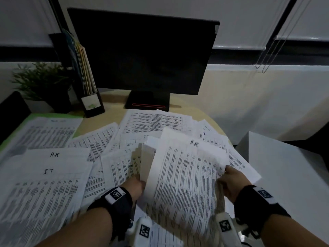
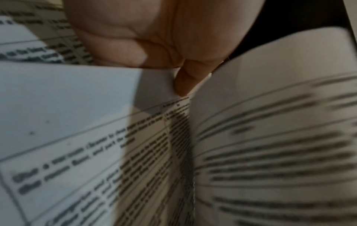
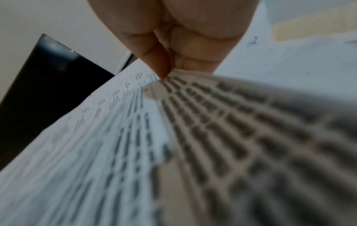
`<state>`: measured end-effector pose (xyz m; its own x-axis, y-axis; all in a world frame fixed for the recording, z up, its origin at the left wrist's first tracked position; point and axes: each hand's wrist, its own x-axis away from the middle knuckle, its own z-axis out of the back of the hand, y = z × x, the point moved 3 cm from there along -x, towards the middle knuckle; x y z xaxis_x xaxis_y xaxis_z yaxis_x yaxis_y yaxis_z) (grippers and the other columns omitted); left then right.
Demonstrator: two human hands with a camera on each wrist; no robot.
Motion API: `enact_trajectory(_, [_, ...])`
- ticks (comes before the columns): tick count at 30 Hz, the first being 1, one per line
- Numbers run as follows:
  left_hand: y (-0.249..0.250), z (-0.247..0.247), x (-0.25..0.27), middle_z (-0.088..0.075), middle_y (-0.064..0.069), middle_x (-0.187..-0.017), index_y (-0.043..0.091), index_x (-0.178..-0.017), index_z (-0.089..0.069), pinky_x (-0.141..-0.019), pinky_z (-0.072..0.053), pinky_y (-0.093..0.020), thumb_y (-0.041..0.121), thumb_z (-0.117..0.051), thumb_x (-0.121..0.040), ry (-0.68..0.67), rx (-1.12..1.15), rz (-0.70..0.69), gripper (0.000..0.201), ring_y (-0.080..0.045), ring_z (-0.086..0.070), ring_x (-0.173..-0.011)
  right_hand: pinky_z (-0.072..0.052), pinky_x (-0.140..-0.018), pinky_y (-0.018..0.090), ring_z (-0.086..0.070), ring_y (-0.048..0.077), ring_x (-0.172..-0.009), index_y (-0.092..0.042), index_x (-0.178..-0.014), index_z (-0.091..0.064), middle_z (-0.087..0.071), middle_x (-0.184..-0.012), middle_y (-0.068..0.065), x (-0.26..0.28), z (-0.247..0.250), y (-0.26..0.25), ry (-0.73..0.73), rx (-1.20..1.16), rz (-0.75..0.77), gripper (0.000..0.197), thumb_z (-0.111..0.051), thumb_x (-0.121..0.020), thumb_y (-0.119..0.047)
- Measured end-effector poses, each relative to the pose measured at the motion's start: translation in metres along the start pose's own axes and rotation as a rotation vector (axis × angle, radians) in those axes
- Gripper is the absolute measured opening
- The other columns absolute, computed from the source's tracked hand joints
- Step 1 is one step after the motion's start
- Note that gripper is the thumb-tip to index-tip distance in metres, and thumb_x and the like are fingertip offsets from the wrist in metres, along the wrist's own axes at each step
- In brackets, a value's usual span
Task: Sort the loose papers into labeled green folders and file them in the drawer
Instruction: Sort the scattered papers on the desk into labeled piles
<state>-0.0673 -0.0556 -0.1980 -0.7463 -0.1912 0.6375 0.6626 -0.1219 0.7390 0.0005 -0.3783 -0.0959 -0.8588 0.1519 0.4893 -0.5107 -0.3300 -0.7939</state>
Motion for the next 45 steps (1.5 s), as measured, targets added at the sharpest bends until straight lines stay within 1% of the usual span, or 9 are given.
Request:
enact_trajectory(4, [0.036,-0.004,0.041,-0.071,-0.009,-0.101,0.017,-0.103,-0.067,-0.091,-0.052,-0.047,0.009,-0.058,-0.074,-0.008,-0.003,-0.042,0.032,-0.03,-0.064,-0.097,-0.051,-0.08,0.04,-0.063,0.035,-0.09,-0.003,-0.086,-0.058,-0.062,-0.09,0.019,-0.01,0.007,-0.003,0.183,0.272,-0.018,0.015,-0.046,-0.085,0.007])
enact_trajectory(8, [0.043,-0.004,0.053,-0.067,-0.011,-0.11,0.013,-0.112,-0.062,-0.096,-0.048,-0.042,0.011,-0.055,-0.067,-0.021,-0.086,-0.037,0.046,-0.03,-0.06,-0.103,-0.043,-0.09,0.037,-0.054,0.039,-0.111,0.001,-0.117,-0.052,-0.056,-0.119,0.025,-0.009,0.025,0.006,0.247,0.497,-0.117,0.027,-0.047,-0.09,-0.003])
enact_trajectory(15, [0.046,0.0,0.055,-0.056,-0.015,-0.128,0.006,-0.133,-0.049,-0.101,-0.042,-0.034,0.003,-0.051,-0.091,0.026,-0.248,0.003,0.042,-0.03,-0.051,-0.116,-0.039,-0.073,0.031,-0.056,0.038,-0.103,-0.006,-0.108,-0.049,-0.057,-0.113,0.024,-0.007,0.031,0.016,0.201,0.56,-0.114,0.017,-0.048,-0.092,-0.007])
enact_trajectory(21, [0.056,-0.016,0.059,-0.059,0.001,-0.129,0.02,-0.138,-0.047,-0.102,-0.044,-0.037,0.048,-0.063,-0.082,0.008,-0.272,-0.065,0.065,-0.021,-0.057,-0.114,-0.042,-0.075,0.025,-0.056,0.026,-0.089,-0.009,-0.116,-0.054,-0.062,-0.104,0.015,-0.009,-0.006,0.008,0.075,0.562,-0.018,0.025,-0.049,-0.092,-0.012])
enact_trajectory(25, [0.066,-0.03,0.073,-0.063,0.001,-0.117,0.024,-0.137,-0.043,-0.089,-0.052,-0.034,0.013,-0.064,-0.085,-0.02,-0.421,-0.144,0.057,-0.019,-0.061,-0.103,-0.042,-0.078,0.026,-0.057,0.028,-0.104,-0.009,-0.138,-0.038,-0.056,-0.127,0.015,0.002,-0.021,0.008,0.007,0.415,-0.058,0.056,-0.062,-0.089,-0.021])
enact_trajectory(31, [0.102,-0.011,0.114,-0.067,0.002,-0.117,0.024,-0.127,-0.052,-0.087,-0.052,-0.029,-0.001,-0.06,-0.087,-0.023,-0.06,-0.28,0.047,-0.012,-0.066,-0.1,-0.05,-0.084,0.04,-0.058,0.033,-0.108,-0.009,-0.136,-0.041,-0.056,-0.127,0.012,0.02,-0.005,-0.003,-0.056,-0.219,-0.025,0.07,-0.077,-0.078,-0.023])
enact_trajectory(34, [0.141,0.002,0.141,-0.072,0.005,-0.101,0.024,-0.112,-0.061,-0.08,-0.054,-0.026,-0.006,-0.059,-0.085,0.062,0.073,-0.435,0.04,-0.012,-0.068,-0.096,-0.055,-0.076,0.045,-0.067,0.03,-0.088,-0.01,-0.107,-0.061,-0.069,-0.101,0.01,0.041,-0.003,-0.037,-0.121,-0.331,0.196,0.021,-0.063,-0.087,-0.003])
enact_trajectory(39, [0.197,0.01,0.178,-0.066,0.017,-0.098,0.033,-0.104,-0.057,-0.08,-0.051,-0.018,0.003,-0.056,-0.091,0.281,0.123,-0.733,0.032,0.001,-0.063,-0.093,-0.054,-0.068,0.022,-0.068,0.008,-0.088,-0.032,-0.084,-0.065,-0.072,-0.09,-0.012,0.085,0.004,-0.103,-0.019,-0.4,0.655,0.037,-0.054,-0.09,0.003])
enact_trajectory(45, [0.188,0.017,0.188,-0.06,0.015,-0.093,0.025,-0.103,-0.045,-0.072,-0.051,-0.019,0.014,-0.061,-0.09,0.474,0.158,-0.78,0.023,-0.001,-0.059,-0.083,-0.055,-0.071,0.019,-0.067,0.003,-0.088,-0.027,-0.093,-0.054,-0.071,-0.088,-0.016,0.098,-0.005,-0.112,-0.072,-0.528,0.733,0.04,-0.052,-0.086,0.012])
